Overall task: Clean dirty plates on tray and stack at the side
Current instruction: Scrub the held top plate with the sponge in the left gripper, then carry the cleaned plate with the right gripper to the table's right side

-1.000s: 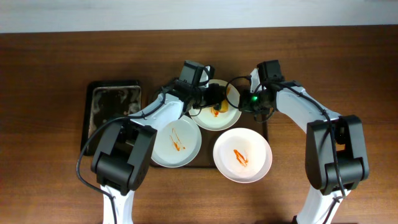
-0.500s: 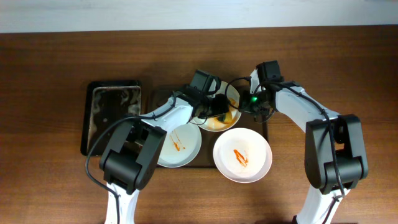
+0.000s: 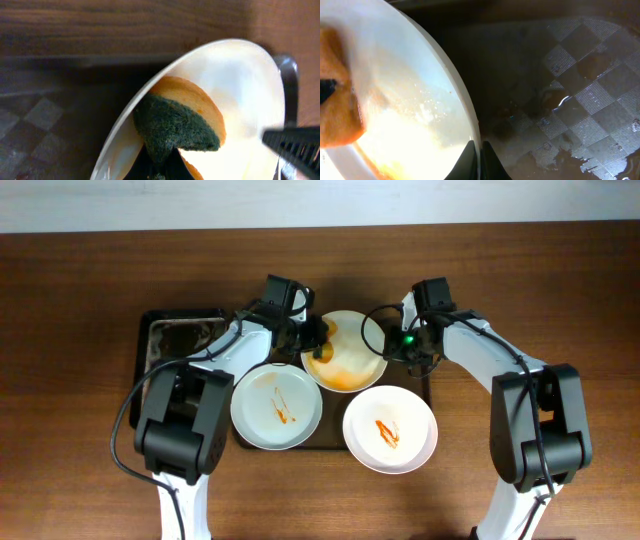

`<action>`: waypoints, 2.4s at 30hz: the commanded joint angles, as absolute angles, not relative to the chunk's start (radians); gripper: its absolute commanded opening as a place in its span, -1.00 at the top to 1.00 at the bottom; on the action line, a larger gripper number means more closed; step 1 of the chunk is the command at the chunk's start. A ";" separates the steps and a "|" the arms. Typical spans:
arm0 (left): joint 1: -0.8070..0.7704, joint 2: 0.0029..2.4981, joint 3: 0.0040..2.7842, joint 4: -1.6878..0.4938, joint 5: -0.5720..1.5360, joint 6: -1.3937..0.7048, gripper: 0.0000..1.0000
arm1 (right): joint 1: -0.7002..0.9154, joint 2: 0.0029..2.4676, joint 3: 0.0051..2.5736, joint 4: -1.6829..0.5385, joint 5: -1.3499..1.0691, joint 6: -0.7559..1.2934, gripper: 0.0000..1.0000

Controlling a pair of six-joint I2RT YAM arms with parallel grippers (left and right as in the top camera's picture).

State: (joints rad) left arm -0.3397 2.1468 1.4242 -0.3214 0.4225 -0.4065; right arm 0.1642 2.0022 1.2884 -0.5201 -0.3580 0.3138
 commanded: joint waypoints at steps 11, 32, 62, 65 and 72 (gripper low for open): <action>-0.332 1.913 1.400 -0.522 0.239 -0.266 1.00 | 0.170 2.004 1.298 -0.473 -0.299 0.289 0.92; -0.279 1.854 1.398 -0.831 0.175 -0.151 1.00 | 0.166 1.827 1.386 -0.607 0.059 0.160 0.92; -0.279 1.855 1.391 -0.828 0.160 -0.152 1.00 | 0.483 1.713 1.396 -0.635 0.891 0.204 0.92; -0.279 1.855 1.391 -0.828 0.160 -0.152 1.00 | 0.496 1.701 1.396 -0.641 0.894 0.156 0.92; -0.279 1.855 1.391 -0.827 0.160 -0.152 1.00 | 0.511 1.700 1.398 -0.651 0.982 0.125 0.92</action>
State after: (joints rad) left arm -0.2798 1.8866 1.4021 -0.8291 0.1570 -0.1715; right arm 0.4965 1.7233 1.3727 -0.6537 0.9260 0.1497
